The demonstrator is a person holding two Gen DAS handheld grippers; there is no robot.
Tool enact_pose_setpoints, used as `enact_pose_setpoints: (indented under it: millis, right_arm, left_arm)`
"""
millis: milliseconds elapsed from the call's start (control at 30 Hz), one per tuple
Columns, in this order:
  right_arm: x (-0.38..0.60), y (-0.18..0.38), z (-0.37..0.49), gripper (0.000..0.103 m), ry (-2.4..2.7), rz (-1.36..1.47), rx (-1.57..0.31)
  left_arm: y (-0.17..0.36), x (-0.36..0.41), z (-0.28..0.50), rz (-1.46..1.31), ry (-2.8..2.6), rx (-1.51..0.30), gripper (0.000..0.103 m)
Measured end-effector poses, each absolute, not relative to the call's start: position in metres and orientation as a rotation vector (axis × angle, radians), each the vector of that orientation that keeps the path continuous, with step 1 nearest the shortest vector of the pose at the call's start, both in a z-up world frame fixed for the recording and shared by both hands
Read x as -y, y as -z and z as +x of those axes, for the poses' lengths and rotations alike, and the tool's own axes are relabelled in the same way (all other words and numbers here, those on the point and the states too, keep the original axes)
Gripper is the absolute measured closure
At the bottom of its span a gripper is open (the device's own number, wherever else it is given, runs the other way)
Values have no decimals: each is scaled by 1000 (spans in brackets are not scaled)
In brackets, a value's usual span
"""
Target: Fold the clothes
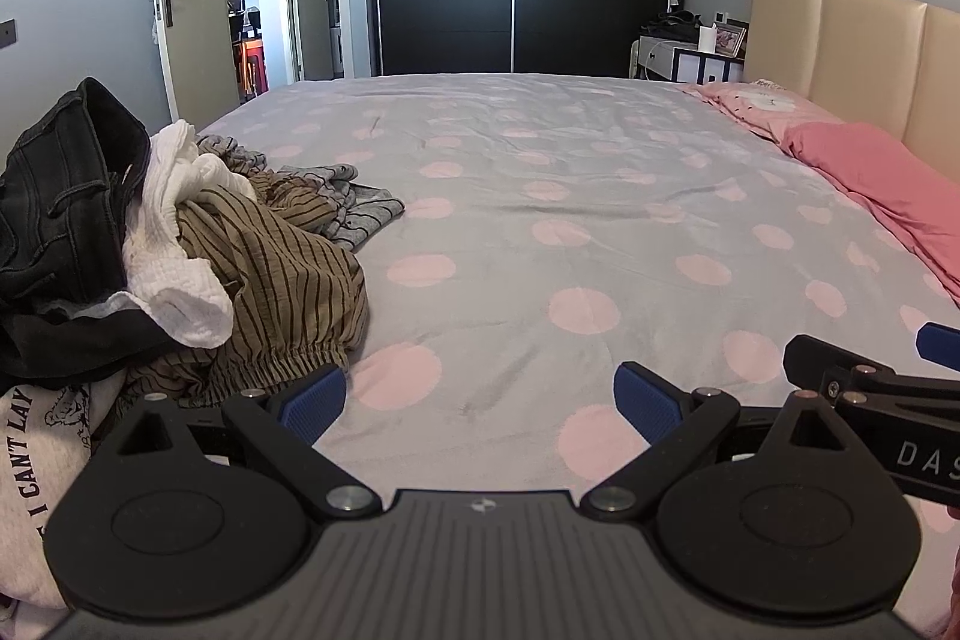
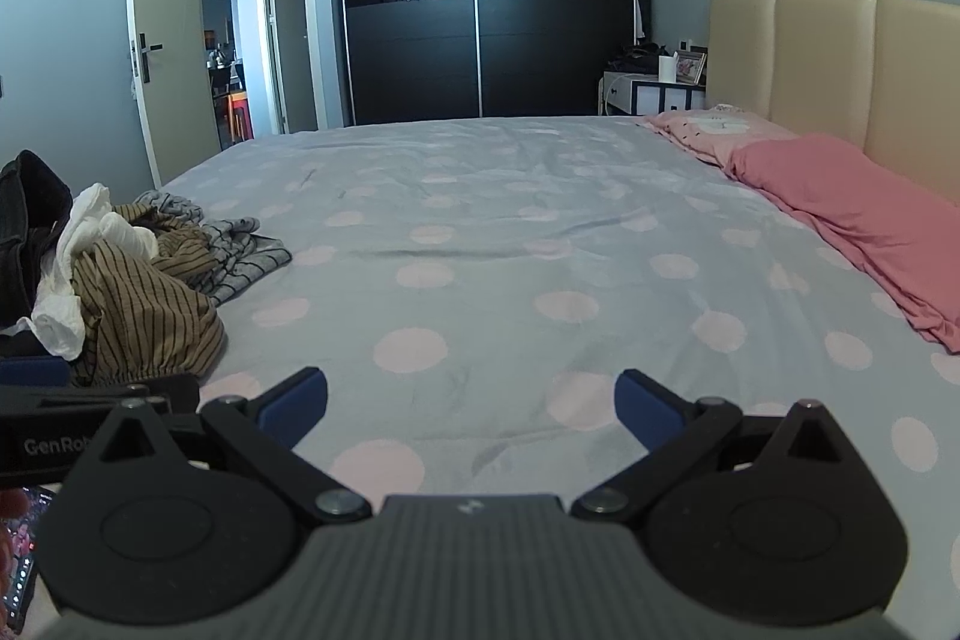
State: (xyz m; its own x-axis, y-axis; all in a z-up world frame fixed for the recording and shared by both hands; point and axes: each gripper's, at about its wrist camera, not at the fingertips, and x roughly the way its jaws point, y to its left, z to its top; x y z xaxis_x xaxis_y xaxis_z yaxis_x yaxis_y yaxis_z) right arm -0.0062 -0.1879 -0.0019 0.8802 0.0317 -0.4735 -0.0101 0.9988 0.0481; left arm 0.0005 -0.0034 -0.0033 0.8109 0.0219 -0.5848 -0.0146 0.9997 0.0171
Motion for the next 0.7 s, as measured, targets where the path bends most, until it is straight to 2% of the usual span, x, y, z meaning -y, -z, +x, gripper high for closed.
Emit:
enact_pose_setpoints:
  millis: [700]
  right_arm:
    - [191,-4,-2,0,-15,44,-501]
  left_arm:
    - [5,1,1,20,-16,-628,5]
